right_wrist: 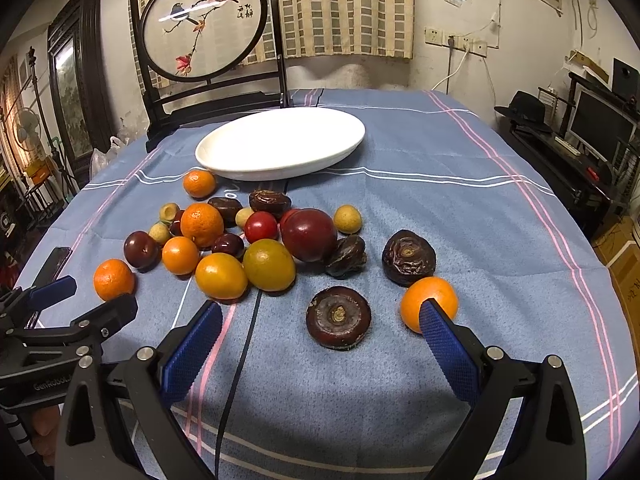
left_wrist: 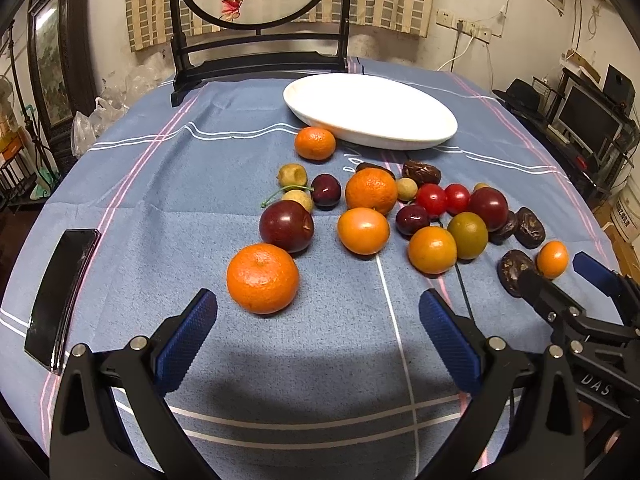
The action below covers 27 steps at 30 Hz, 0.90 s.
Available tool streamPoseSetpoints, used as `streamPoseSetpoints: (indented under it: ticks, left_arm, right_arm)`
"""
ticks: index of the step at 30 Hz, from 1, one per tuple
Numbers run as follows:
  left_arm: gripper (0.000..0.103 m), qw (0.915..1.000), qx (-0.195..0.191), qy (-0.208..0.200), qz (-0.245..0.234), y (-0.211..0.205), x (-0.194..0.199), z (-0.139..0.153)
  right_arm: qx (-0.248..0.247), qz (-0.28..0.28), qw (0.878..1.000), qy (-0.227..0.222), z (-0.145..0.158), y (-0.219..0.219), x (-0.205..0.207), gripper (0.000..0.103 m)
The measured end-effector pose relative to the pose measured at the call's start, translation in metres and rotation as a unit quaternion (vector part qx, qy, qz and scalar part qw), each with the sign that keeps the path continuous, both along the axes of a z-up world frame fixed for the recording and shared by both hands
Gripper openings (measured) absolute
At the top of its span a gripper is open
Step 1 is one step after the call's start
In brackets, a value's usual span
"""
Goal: Organize fruits
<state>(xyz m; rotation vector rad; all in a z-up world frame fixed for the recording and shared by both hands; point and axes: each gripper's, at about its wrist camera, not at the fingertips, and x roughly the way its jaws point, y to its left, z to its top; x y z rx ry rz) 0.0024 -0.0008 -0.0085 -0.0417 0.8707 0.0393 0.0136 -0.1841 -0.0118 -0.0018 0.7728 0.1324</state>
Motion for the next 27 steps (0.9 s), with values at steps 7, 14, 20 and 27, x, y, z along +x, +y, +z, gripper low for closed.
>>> streamPoseSetpoints:
  ticks: [7, 14, 20, 27]
  left_arm:
    - [0.099, 1.0000, -0.001, 0.002, 0.004, 0.0003, -0.0002, -0.0009]
    - [0.099, 1.0000, -0.001, 0.002, 0.003, 0.0002, -0.0011, -0.0012]
    - [0.099, 1.0000, 0.002, 0.002, 0.002, -0.0007, -0.0012, -0.0007]
    - [0.099, 1.0000, 0.000, 0.002, 0.005, -0.0002, -0.0022, -0.0006]
  right_arm:
    - [0.005, 0.000, 1.000, 0.000, -0.0016, -0.0001, -0.0007, 0.099]
    - [0.000, -0.001, 1.000, -0.002, -0.0032, 0.0014, -0.0009, 0.099]
    - [0.001, 0.002, 1.000, 0.000, -0.0034, 0.0022, -0.0009, 0.099]
    - [-0.002, 0.002, 1.000, 0.000, -0.0043, 0.0029, -0.0012, 0.099]
